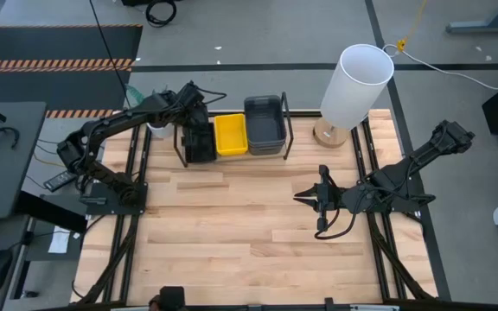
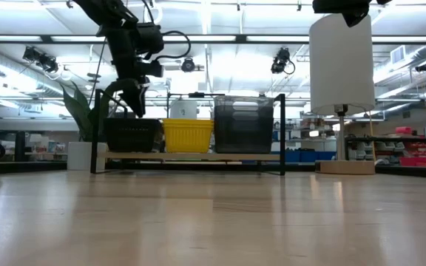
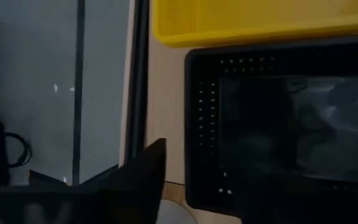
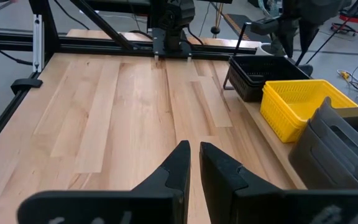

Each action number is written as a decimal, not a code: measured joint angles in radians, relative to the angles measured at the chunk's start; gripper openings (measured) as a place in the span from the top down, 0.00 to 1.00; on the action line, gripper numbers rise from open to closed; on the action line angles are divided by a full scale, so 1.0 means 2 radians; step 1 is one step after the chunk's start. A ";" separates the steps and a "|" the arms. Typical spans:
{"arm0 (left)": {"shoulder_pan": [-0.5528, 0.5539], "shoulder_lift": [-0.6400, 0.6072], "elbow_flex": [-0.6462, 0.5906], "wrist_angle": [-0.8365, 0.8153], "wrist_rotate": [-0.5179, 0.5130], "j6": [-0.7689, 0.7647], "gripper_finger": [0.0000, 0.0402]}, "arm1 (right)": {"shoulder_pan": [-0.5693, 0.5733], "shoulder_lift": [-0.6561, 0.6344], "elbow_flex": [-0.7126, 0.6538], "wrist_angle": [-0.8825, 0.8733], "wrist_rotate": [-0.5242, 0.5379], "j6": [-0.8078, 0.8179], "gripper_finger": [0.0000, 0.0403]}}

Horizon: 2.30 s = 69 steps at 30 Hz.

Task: Stack baskets on shelf by color
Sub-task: Put the stacked small black bins on the shelf, then return to Home Position

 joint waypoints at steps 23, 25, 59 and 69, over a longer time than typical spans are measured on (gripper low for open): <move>-0.187 0.000 0.033 -0.110 0.010 -0.196 0.51 | 0.000 0.000 0.000 -0.004 0.000 0.001 0.90; -0.206 0.000 0.033 -0.112 0.002 -0.206 0.49 | 0.000 0.000 0.000 -0.004 0.000 0.001 0.90; -0.296 -0.037 -0.018 -0.026 -0.139 -0.298 0.51 | 0.007 0.000 -0.001 -0.002 0.000 -0.002 0.90; -0.323 -0.212 -0.163 0.150 -0.031 -0.356 0.72 | 0.003 -0.042 -0.094 0.105 -0.017 -0.039 0.98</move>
